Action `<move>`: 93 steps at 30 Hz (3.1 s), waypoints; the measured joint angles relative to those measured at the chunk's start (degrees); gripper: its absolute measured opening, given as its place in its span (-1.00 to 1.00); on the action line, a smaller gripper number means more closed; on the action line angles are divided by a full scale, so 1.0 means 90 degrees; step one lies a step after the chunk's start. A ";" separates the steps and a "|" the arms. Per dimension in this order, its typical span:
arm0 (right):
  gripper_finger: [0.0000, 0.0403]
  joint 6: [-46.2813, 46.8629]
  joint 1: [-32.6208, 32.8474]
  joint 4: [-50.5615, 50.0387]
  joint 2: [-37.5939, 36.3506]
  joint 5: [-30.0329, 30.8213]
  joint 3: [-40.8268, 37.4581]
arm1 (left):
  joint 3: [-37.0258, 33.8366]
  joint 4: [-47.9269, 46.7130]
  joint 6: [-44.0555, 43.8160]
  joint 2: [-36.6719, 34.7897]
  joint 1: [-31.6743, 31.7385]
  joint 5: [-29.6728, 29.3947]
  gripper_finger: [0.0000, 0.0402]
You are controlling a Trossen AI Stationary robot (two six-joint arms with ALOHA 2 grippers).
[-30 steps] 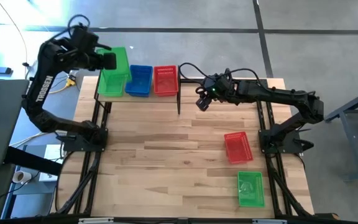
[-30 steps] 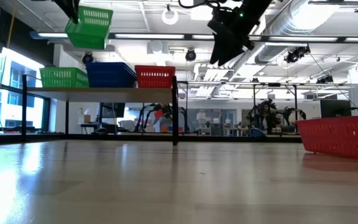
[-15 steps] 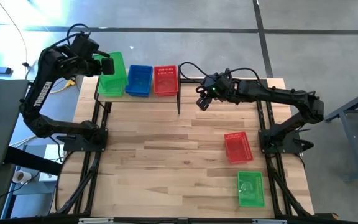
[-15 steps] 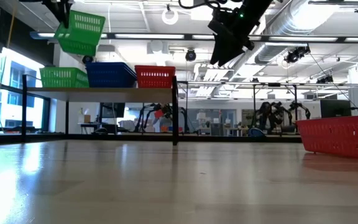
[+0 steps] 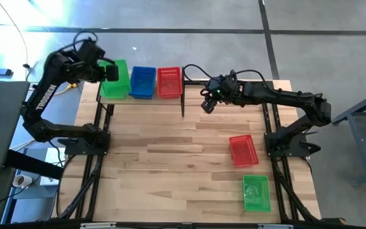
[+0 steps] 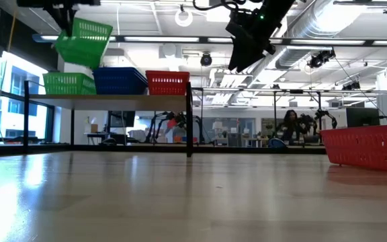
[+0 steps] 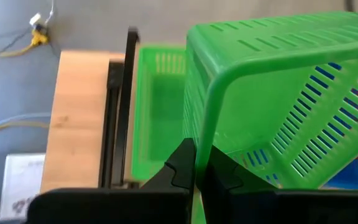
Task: Stack baskets on shelf by color
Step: Stack the top green bin on top of the green bin on the shelf
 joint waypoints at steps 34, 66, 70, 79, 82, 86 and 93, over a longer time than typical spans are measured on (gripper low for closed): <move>-0.12 0.0009 0.0000 0.0070 0.0160 -0.0170 -0.0005 | -0.0261 0.0000 0.1600 0.0315 0.1077 0.0264 -1.00; -0.12 -0.0006 0.0000 0.0051 0.0160 -0.0168 -0.0005 | -0.0261 0.0001 0.1770 0.0714 0.1568 0.0842 -0.75; -0.12 -0.0006 0.0000 0.0051 0.0160 -0.0168 -0.0005 | -0.0261 0.0001 0.1770 0.0712 0.1568 0.0818 -0.73; -0.12 0.0006 0.0000 0.0051 0.0160 -0.0172 -0.0005 | -0.0261 0.0001 0.1714 0.0711 0.1530 0.0808 -0.73; -0.12 0.0023 0.0000 0.0051 0.0160 -0.0172 -0.0005 | -0.0261 0.0001 0.1584 0.0714 0.1416 0.0775 -0.73; -0.12 0.0045 0.0000 0.0051 0.0160 -0.0170 -0.0005 | -0.0305 0.0003 0.1487 0.0721 0.1288 0.0469 -0.73; -0.12 0.0049 0.0000 0.0127 0.0160 -0.0169 -0.0005 | -0.0753 0.0003 0.1243 0.0724 0.1074 0.0452 -0.73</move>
